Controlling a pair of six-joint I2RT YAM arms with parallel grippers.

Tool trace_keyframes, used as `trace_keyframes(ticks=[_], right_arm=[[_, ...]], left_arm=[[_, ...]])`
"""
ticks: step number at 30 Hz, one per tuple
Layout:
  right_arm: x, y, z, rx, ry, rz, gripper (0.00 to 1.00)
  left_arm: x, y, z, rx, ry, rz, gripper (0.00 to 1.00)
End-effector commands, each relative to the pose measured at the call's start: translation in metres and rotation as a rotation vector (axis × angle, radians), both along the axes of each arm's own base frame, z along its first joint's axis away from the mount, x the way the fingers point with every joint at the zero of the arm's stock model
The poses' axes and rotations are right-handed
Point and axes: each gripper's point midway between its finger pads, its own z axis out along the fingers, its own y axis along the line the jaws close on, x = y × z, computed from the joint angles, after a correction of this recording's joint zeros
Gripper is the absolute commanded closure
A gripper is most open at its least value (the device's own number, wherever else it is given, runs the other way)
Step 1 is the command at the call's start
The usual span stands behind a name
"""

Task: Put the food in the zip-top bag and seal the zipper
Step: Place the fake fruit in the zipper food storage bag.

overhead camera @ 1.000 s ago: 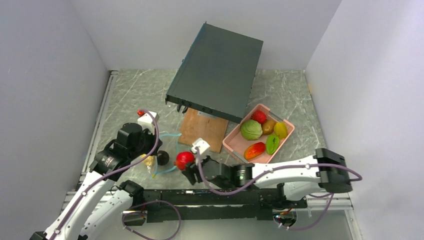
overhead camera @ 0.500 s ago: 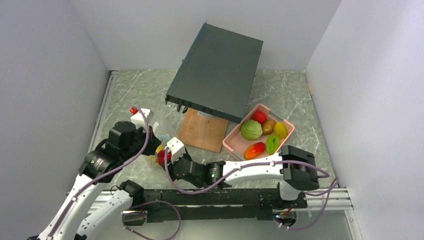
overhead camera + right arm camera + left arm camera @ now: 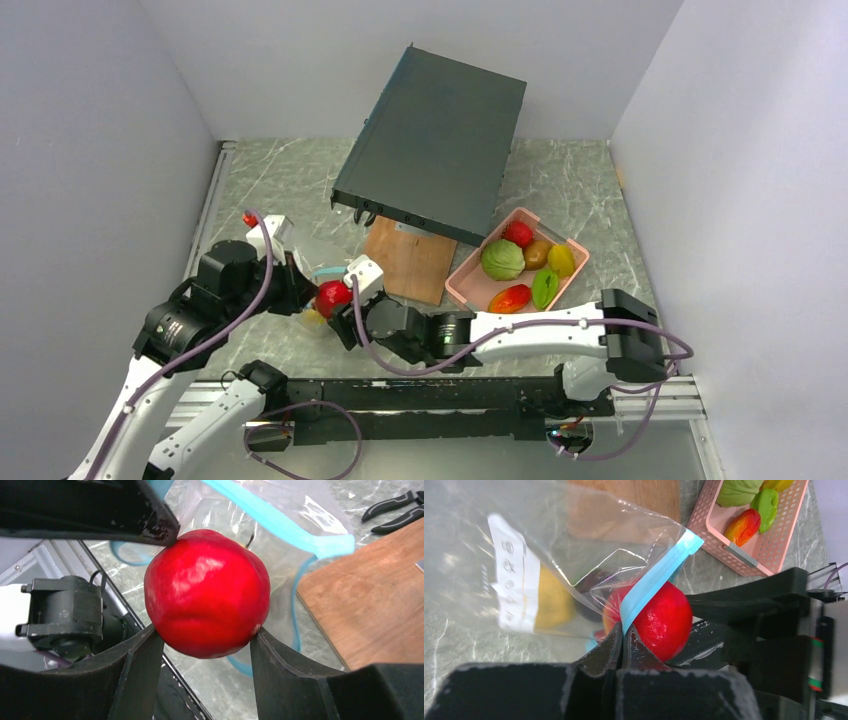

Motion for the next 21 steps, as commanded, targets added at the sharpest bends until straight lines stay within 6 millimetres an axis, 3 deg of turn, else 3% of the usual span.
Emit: trace_keyframes(ticks=[1,9,12,18,21], right_arm=[[0.003,-0.009,0.045,0.091,-0.033,0.0,0.75],[0.02,-0.004,0.017,0.136,0.08,0.052,0.73],[0.021,0.003,0.018,0.139,0.104,0.098,0.65],[0.026,0.014,0.012,0.052,0.127,0.083,0.17],[0.026,0.009,0.011,0.035,0.138,0.07,0.06]], left_arm=[[0.0,-0.003,-0.002,0.001,0.055,0.006,1.0],[-0.003,-0.018,0.013,-0.103,0.019,-0.039,1.0],[-0.002,-0.022,0.014,-0.12,0.02,-0.044,1.0],[0.009,-0.021,0.007,-0.128,0.034,0.018,1.0],[0.012,-0.016,0.01,-0.143,0.008,0.063,1.0]])
